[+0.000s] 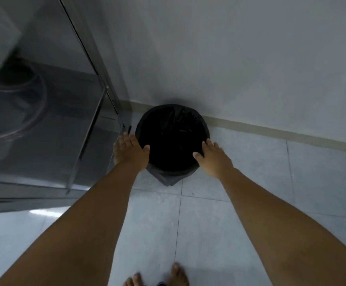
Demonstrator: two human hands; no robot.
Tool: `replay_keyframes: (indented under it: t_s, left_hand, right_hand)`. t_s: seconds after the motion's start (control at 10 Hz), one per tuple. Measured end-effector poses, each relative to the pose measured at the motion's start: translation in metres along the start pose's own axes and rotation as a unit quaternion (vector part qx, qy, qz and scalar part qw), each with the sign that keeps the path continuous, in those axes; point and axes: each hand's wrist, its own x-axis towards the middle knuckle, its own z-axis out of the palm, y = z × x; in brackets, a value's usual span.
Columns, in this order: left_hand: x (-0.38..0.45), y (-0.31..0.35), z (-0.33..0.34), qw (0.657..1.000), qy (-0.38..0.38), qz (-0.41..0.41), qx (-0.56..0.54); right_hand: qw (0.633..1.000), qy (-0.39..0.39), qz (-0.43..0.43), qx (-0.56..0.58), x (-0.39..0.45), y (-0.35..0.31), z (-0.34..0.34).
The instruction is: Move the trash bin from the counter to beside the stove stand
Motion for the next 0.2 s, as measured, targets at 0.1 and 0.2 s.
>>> replay_keyframes:
  t_s: [0.1,0.2]
  left_hand:
    - [-0.062,-0.004,-0.047,1.0,-0.03,0.001,0.001]
    - [-0.119,-0.009,-0.089,0.999,-0.022,0.009,0.027]
  right_hand:
    - [0.999,-0.052,-0.007,-0.014,-0.06,-0.024,-0.042]
    - [0.998,-0.064,-0.022,-0.013,-0.111,-0.051,-0.078]
